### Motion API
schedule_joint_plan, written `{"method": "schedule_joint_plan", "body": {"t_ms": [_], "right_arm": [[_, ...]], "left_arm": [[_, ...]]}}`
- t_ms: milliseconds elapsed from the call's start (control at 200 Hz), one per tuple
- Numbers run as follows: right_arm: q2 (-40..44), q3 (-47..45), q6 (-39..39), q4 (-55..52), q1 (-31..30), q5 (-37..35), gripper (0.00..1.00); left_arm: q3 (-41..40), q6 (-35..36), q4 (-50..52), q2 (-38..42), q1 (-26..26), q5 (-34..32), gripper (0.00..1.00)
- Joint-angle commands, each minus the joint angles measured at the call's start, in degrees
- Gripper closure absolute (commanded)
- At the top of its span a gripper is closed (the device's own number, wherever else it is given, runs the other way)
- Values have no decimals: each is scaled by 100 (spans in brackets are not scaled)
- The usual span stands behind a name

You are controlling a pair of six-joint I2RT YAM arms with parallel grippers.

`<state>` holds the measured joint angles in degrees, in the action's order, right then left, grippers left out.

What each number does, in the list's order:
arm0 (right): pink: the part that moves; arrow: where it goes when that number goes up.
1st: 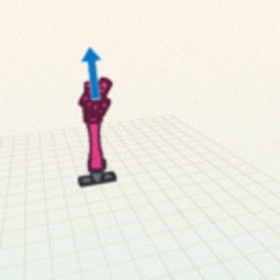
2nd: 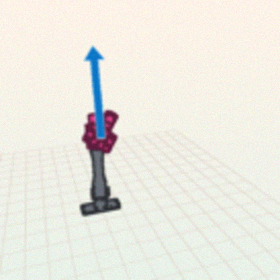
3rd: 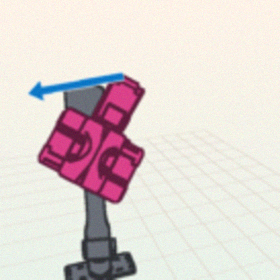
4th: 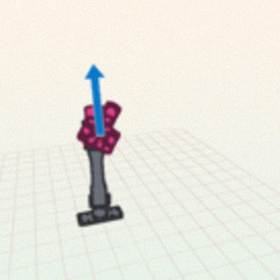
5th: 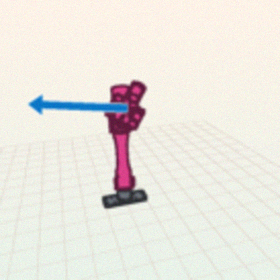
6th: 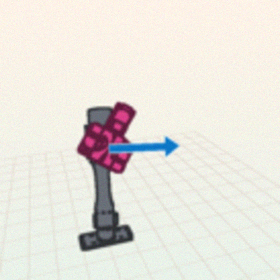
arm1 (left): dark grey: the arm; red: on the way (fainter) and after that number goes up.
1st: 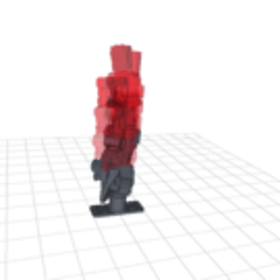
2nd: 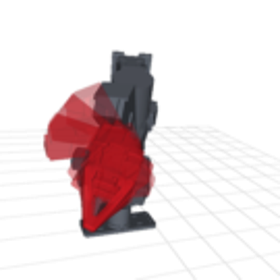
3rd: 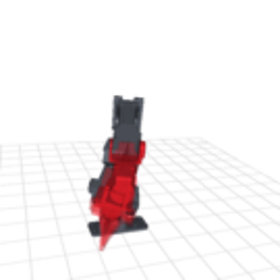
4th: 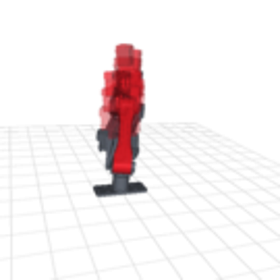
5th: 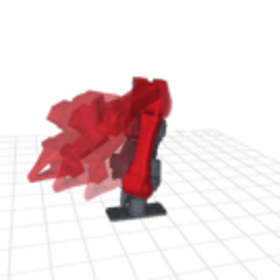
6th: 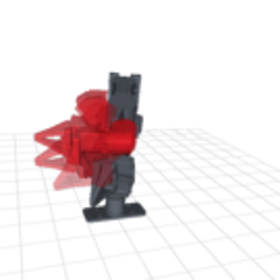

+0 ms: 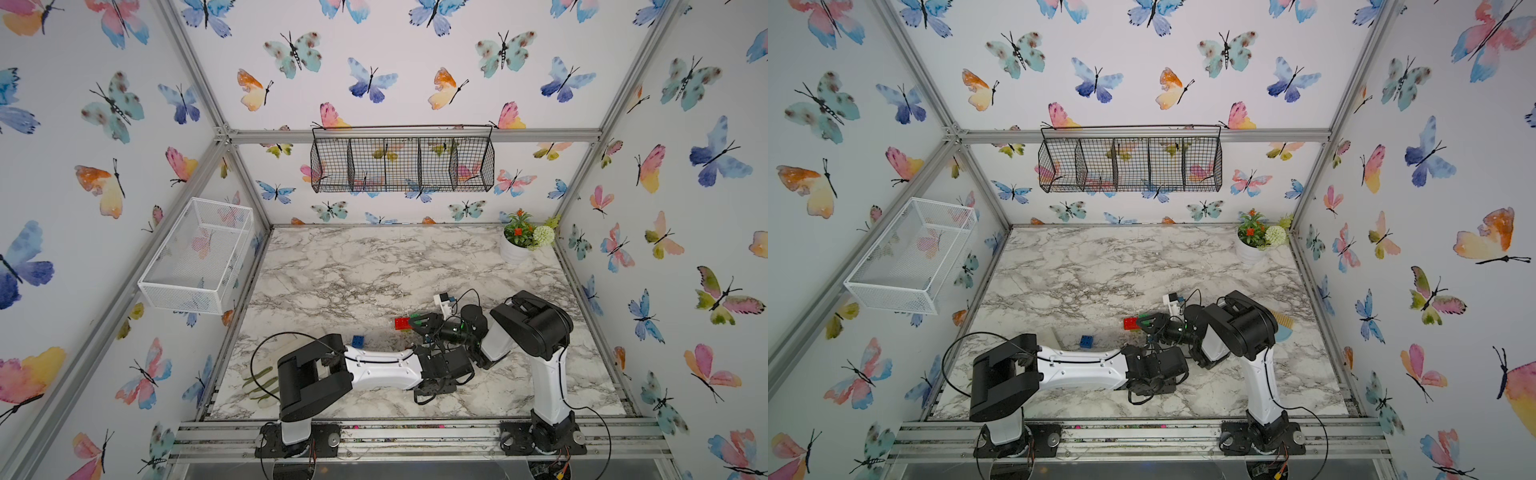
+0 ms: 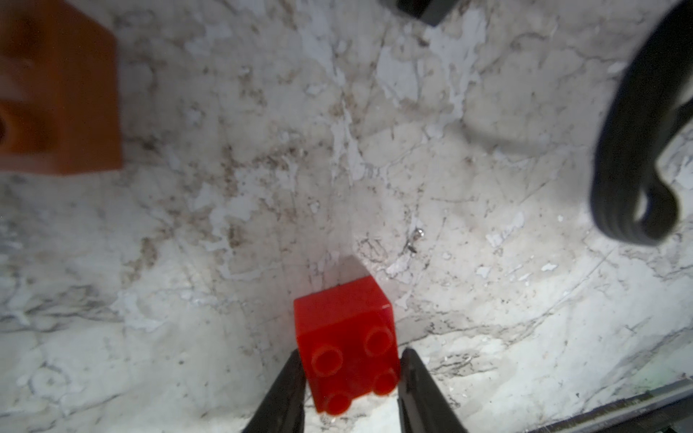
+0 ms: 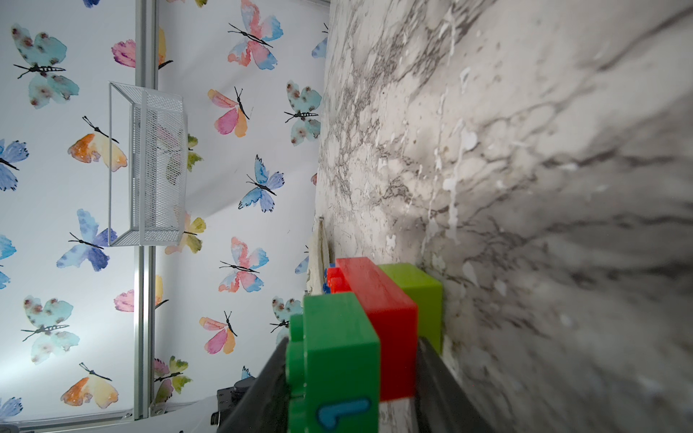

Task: Assemble the letter v with lego
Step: Adjust the lego brick at the center of the board, then pick up the lego brick from the center of the board.

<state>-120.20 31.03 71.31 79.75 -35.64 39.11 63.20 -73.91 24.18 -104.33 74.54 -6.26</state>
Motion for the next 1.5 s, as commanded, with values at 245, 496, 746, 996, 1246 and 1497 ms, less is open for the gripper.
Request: {"method": "schedule_joint_plan", "body": {"t_ms": [245,496,746,996,1246,1497], "right_arm": [[-61,-35,-120,-467,39,63,72],[-82,-96,-127,-429,48,35,71],[-124,-57,-82,-392,66,50,71],[-175,-26,-68,-369,73,35,71],[-208,9,-44,-346,75,69,71],[-174,0,-161,-455,75,17,72]], "left_arm": [[-838,532,413,447,-351,-143,60],[-330,757,614,226,-362,-220,36],[-194,869,743,-24,-379,-303,47],[-180,1163,796,27,-445,-354,62],[-527,1512,869,859,-932,-426,76],[-455,1824,1255,1708,-1990,-582,78]]}}
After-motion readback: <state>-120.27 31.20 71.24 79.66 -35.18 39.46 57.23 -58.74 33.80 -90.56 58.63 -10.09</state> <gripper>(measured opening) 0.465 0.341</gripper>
